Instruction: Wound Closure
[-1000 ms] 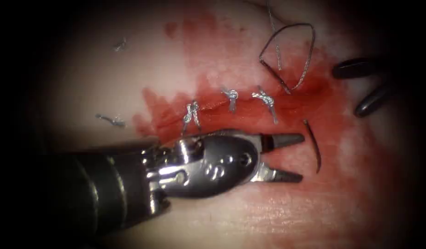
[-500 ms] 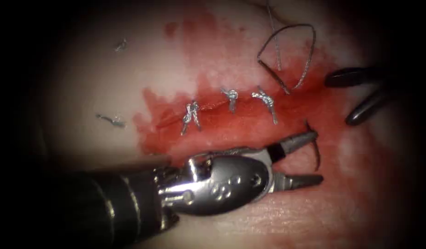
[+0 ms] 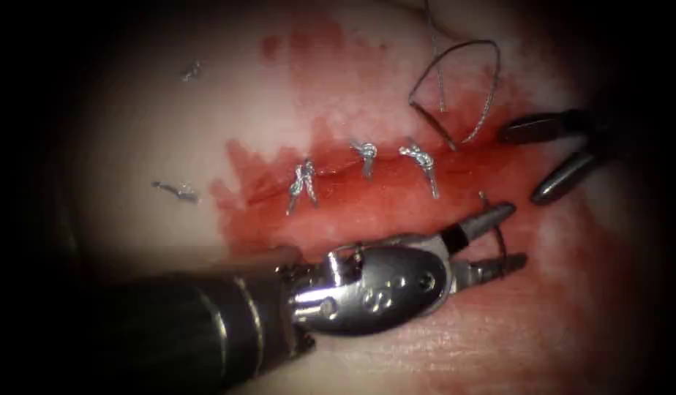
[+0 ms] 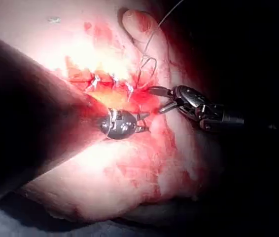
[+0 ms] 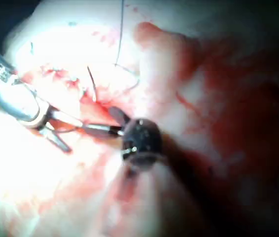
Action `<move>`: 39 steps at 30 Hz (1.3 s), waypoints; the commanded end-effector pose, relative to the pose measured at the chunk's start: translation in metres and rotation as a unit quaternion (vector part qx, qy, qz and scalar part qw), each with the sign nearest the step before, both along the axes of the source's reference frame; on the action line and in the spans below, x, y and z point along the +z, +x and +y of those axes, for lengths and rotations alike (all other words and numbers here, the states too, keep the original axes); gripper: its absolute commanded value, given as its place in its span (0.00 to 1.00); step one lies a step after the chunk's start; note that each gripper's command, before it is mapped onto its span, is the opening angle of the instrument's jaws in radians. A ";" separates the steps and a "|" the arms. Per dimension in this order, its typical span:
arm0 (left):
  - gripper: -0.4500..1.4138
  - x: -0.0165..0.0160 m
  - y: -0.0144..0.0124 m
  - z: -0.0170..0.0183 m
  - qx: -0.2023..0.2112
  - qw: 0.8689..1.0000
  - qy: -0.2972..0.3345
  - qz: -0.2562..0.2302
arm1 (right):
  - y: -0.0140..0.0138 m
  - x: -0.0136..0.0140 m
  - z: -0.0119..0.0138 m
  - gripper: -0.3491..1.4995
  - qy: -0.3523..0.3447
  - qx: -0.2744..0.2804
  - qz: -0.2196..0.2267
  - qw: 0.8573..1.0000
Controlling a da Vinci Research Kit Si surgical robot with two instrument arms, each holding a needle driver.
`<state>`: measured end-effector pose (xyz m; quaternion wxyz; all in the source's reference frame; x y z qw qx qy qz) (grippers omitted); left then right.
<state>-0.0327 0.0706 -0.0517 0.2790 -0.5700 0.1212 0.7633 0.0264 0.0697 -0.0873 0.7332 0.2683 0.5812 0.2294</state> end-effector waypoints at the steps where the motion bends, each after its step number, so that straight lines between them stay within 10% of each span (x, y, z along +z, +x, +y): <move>1: 0.17 0.0005 -0.0005 0.0004 -0.006 1.000 0.011 -0.011 | 0.0005 0.0005 0.0002 0.88 -0.001 0.002 0.002 1.000; 10: 0.05 -0.0013 0.0004 0.0004 -0.057 0.981 0.151 -0.108 | -0.0004 0.0007 0.0006 0.87 -0.004 0.018 0.002 1.000; 24: 0.05 -0.0097 0.0012 0.0036 0.016 0.933 0.278 -0.229 | -0.0008 0.0008 0.0001 0.87 -0.006 0.019 0.004 1.000; 39: 0.05 -0.0106 0.0040 0.0030 0.083 0.871 0.382 -0.297 | -0.0006 0.0010 -0.0008 0.85 -0.008 0.016 0.006 1.000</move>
